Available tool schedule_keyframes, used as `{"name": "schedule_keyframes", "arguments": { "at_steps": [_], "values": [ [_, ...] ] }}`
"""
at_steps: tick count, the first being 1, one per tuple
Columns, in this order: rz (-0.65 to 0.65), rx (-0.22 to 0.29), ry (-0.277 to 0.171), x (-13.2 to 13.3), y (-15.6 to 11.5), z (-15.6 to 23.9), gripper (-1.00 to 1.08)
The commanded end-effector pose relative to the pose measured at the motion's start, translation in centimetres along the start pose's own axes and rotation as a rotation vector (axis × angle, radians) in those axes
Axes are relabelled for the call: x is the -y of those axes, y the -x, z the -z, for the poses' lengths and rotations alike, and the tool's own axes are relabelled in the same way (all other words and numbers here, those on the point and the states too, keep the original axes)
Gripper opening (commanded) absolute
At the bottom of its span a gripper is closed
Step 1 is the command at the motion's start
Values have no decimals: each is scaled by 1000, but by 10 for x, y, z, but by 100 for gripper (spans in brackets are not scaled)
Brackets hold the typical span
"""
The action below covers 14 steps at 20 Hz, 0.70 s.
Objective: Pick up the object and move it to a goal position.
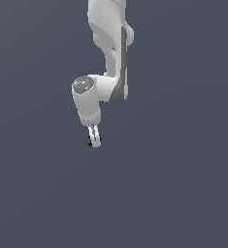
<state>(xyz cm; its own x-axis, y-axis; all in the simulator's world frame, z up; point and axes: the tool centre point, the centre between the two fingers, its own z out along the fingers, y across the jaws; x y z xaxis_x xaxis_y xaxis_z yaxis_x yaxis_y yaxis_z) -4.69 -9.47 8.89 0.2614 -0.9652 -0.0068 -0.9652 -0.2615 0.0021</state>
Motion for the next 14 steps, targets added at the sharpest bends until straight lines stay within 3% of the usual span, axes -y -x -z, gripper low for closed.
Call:
{"name": "schedule_keyframes", "arguments": {
  "at_steps": [1, 14],
  "values": [
    [-61, -2, -1, -4, -3, -3, 100],
    [-179, -6, -2, -12, -9, -9, 100]
  ]
}}
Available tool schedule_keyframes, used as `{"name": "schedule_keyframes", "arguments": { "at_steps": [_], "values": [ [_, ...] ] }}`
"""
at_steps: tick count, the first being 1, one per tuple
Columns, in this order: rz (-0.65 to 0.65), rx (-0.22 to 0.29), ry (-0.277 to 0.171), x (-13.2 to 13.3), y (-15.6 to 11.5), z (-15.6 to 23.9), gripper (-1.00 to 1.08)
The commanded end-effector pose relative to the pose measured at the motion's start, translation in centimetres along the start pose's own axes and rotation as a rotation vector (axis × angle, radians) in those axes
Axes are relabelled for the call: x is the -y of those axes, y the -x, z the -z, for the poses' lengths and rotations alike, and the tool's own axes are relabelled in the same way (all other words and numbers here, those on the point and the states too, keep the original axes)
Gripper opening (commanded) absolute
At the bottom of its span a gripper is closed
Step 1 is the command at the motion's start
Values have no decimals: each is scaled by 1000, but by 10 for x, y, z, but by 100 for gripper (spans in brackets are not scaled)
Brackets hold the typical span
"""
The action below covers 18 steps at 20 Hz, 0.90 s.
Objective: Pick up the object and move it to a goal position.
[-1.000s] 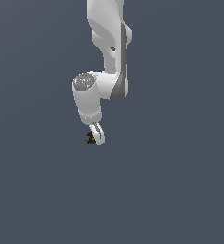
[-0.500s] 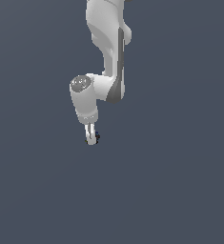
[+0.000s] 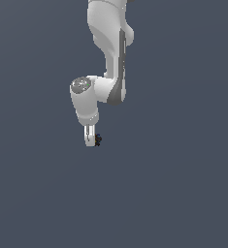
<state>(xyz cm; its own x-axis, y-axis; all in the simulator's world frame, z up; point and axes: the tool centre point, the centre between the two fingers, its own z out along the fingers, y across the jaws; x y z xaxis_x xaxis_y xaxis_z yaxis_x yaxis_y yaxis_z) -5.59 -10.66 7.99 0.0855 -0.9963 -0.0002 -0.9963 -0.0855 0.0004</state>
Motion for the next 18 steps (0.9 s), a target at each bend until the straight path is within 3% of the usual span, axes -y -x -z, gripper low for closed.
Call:
{"name": "schedule_keyframes", "arguments": {
  "at_steps": [1, 18],
  "values": [
    [0, 0, 0, 0, 0, 0, 100],
    [-6, 0, 0, -1, 0, -50, 100]
  ]
}}
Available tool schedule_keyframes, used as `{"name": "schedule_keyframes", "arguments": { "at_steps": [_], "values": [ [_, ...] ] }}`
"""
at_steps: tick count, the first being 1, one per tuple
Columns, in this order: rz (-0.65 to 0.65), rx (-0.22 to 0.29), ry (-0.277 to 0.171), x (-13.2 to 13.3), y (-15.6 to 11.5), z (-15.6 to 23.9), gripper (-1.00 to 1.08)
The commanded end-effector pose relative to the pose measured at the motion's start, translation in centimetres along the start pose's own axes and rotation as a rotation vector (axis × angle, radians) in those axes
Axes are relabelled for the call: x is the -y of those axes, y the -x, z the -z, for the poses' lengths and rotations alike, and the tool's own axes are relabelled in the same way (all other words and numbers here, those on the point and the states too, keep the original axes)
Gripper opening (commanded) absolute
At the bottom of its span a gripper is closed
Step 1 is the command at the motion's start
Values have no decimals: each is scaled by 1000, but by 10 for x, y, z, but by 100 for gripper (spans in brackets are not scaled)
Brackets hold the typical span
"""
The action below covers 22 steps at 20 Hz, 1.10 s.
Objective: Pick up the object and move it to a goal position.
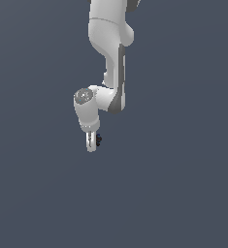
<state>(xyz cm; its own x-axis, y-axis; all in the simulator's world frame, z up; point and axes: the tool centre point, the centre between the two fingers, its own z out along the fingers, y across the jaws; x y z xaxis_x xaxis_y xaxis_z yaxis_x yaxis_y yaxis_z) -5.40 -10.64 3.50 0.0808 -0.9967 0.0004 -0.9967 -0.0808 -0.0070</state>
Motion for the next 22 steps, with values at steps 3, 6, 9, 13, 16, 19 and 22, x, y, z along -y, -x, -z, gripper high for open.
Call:
{"name": "schedule_keyframes", "arguments": {
  "at_steps": [3, 6, 9, 13, 16, 19, 22],
  "values": [
    [-1, 1, 7, -3, 0, -5, -100],
    [-1, 1, 7, -3, 0, -5, -100],
    [-1, 1, 7, -3, 0, -5, -100],
    [0, 0, -3, 2, 0, 0, -100],
    [0, 0, -3, 6, 1, 1, -100],
    [0, 0, -3, 14, 1, 2, -100],
    [0, 0, -2, 24, 2, 4, -100]
  ]
}}
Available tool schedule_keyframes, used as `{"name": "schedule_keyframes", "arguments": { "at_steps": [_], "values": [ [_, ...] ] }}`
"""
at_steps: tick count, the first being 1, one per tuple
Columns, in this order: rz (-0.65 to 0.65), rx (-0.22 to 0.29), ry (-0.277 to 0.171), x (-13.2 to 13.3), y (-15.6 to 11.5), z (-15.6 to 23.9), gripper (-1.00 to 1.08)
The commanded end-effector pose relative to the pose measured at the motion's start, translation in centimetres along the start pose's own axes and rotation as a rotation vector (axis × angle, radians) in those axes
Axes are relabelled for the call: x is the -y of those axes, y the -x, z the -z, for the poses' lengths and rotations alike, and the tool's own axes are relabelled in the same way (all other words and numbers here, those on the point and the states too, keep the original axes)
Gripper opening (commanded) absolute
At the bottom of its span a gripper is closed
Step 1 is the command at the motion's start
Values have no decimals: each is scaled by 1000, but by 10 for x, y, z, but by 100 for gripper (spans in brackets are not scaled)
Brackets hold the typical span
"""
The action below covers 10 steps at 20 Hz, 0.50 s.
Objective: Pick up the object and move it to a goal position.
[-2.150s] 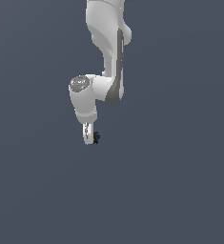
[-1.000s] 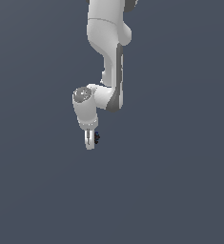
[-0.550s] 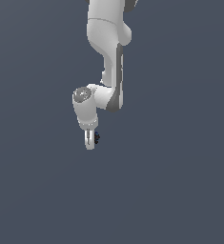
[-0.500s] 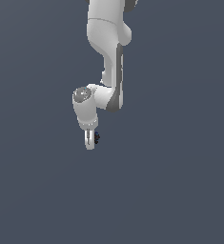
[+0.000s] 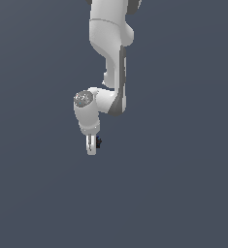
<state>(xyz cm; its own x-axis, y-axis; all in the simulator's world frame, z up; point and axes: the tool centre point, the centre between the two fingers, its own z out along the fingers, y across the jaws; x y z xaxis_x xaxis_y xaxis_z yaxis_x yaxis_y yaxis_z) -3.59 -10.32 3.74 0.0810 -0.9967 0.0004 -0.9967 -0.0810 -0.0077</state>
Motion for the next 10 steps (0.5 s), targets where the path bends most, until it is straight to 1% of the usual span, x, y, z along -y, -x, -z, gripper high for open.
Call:
{"name": "schedule_keyframes", "arguments": {
  "at_steps": [1, 10],
  "values": [
    [0, 0, -1, 10, 1, 3, -100],
    [0, -1, 3, 60, 4, 11, -100]
  ]
}}
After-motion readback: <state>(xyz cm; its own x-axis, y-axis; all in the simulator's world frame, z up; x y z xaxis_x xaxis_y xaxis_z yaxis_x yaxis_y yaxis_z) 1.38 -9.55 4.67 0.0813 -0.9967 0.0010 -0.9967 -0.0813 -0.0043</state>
